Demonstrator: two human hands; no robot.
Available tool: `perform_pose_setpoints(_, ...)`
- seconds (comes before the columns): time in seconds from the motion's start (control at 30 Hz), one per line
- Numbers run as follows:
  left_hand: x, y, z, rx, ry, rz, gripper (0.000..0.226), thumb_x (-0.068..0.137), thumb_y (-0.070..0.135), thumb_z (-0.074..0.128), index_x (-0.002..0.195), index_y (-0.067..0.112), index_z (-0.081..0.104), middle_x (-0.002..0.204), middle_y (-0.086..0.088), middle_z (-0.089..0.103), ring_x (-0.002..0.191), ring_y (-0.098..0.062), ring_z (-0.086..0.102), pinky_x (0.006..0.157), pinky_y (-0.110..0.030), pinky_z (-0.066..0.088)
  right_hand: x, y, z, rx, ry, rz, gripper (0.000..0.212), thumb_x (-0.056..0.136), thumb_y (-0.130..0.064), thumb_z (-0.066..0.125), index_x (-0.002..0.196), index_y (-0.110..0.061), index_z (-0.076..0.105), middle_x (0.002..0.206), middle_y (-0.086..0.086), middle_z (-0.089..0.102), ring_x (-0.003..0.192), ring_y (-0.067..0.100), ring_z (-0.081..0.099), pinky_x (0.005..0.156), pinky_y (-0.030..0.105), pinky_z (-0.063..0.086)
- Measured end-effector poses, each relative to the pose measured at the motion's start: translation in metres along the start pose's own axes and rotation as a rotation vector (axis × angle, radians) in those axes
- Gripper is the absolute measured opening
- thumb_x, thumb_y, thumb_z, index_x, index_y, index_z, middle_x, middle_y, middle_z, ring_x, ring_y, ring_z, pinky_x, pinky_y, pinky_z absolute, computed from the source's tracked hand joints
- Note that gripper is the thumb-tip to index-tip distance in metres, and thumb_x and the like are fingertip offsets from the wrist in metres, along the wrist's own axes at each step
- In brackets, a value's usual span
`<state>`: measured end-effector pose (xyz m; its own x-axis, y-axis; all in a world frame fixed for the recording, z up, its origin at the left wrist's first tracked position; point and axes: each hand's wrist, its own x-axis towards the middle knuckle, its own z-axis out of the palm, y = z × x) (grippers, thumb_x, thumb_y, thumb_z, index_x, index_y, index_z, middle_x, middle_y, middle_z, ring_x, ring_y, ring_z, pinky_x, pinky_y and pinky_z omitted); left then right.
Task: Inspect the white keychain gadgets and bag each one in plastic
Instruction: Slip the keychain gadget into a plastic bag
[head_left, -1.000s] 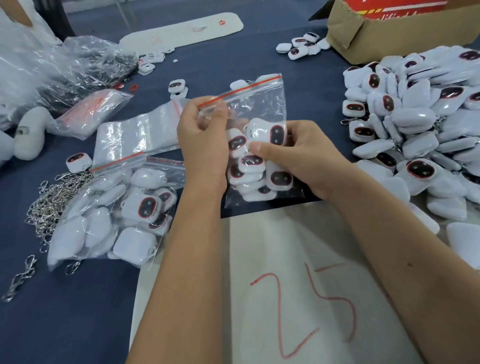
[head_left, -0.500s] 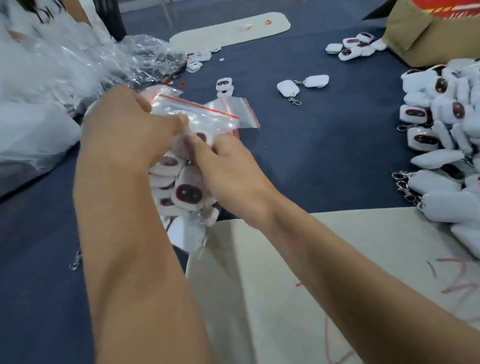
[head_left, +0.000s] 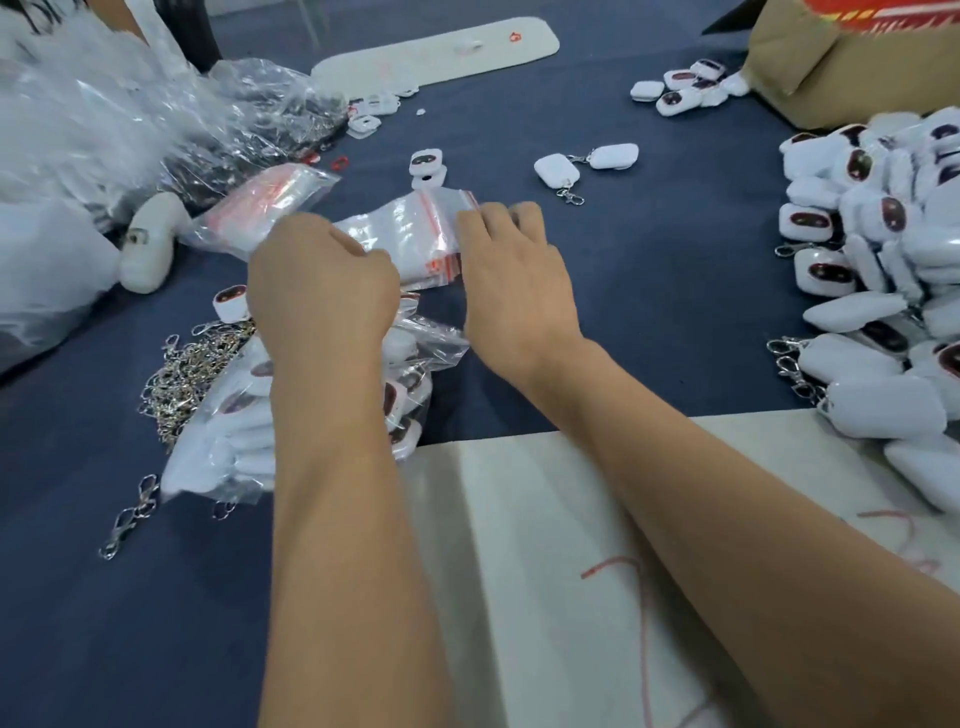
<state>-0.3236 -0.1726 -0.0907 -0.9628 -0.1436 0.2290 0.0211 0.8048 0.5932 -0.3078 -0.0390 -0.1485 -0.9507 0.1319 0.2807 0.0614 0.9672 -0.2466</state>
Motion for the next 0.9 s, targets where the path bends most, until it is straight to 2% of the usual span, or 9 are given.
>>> perform_pose_setpoints(0.07,0.001,0.012,0.005,-0.087,0.033,0.050,0.016,0.089,0.019,0.064,0.100,0.019,0.076,0.099,-0.003,0.075,0.095,-0.024,0.069,0.083,-0.029,0.049,0.010,0.006,0.005,0.016,-0.052,-0.025,0.059,0.089,0.000,0.048,0.146,-0.013,0.039,0.155,0.002,0.042,0.151,0.033,0.026,0.103,0.047,0.044)
perform_pose_setpoints(0.17,-0.008,0.030,0.023,-0.347,-0.082,0.094,0.018,0.089,0.010,0.061,0.098,0.019,0.074,0.099,0.003,0.073,0.094,-0.014,0.068,0.089,-0.028,0.054,0.023,0.008,0.015,0.065,-0.141,-0.005,0.055,0.100,-0.012,0.043,0.154,-0.015,0.036,0.161,0.000,0.041,0.158,0.029,0.018,0.119,0.049,0.031)
perform_pose_setpoints(0.27,-0.016,0.028,0.043,-0.336,-0.175,0.085,0.020,0.091,0.006,0.057,0.099,0.022,0.066,0.104,0.005,0.069,0.100,-0.016,0.065,0.087,-0.028,0.051,0.028,0.004,0.015,0.056,-0.080,0.055,0.030,0.096,-0.020,0.050,0.124,-0.019,0.058,0.111,0.003,0.065,0.125,0.029,0.050,0.093,0.038,0.041)
perform_pose_setpoints(0.33,-0.017,0.020,0.049,-0.263,-0.182,0.087,0.020,0.092,0.006,0.059,0.108,0.018,0.063,0.113,0.003,0.065,0.110,-0.019,0.061,0.089,-0.028,0.046,0.024,0.004,0.011,0.016,-0.010,0.078,0.005,0.092,-0.017,0.053,0.094,-0.019,0.057,0.075,-0.001,0.043,0.090,0.028,0.045,0.075,0.034,0.032)
perform_pose_setpoints(0.37,-0.016,0.017,0.051,-0.227,-0.180,0.096,0.027,0.092,0.006,0.060,0.117,0.015,0.063,0.122,-0.001,0.064,0.116,-0.022,0.058,0.094,-0.032,0.046,0.020,0.005,0.008,-0.030,0.008,0.075,0.009,0.090,-0.013,0.055,0.084,-0.019,0.052,0.071,-0.002,0.034,0.085,0.027,0.039,0.074,0.034,0.029)
perform_pose_setpoints(0.5,-0.015,0.012,0.054,-0.097,-0.233,0.130,0.049,0.088,0.000,0.059,0.135,0.015,0.057,0.136,-0.010,0.060,0.125,-0.032,0.054,0.101,-0.043,0.047,0.007,0.010,-0.001,-0.036,0.011,0.080,0.032,0.086,-0.006,0.056,0.067,-0.019,0.034,0.067,-0.003,0.032,0.085,0.025,0.035,0.071,0.034,0.028)
perform_pose_setpoints(0.6,-0.019,0.009,0.057,0.041,-0.280,0.170,0.047,0.087,-0.003,0.056,0.129,0.017,0.061,0.129,-0.010,0.063,0.121,-0.034,0.056,0.091,-0.037,0.044,0.002,0.020,-0.008,0.076,0.033,0.124,0.010,0.086,-0.006,0.052,0.080,-0.014,0.055,0.074,-0.001,0.046,0.089,0.024,0.039,0.069,0.034,0.031)
perform_pose_setpoints(0.77,-0.016,0.011,0.057,-0.091,-0.112,0.196,0.025,0.086,0.014,0.074,0.111,0.021,0.075,0.115,0.001,0.074,0.113,-0.023,0.064,0.093,-0.028,0.045,-0.019,0.048,-0.018,0.327,0.218,0.144,0.022,0.090,-0.007,0.053,0.102,-0.013,0.071,0.090,0.002,0.072,0.094,0.027,0.055,0.080,0.041,0.047)
perform_pose_setpoints(0.9,-0.018,0.020,0.050,-0.281,-0.130,0.352,0.032,0.079,0.016,0.082,0.110,0.021,0.076,0.103,0.010,0.075,0.101,-0.009,0.068,0.097,-0.027,0.052,-0.032,0.065,-0.044,0.811,0.479,0.193,0.010,0.090,-0.009,0.066,0.093,-0.012,0.075,0.073,-0.007,0.070,0.066,0.010,0.061,0.066,0.027,0.050)
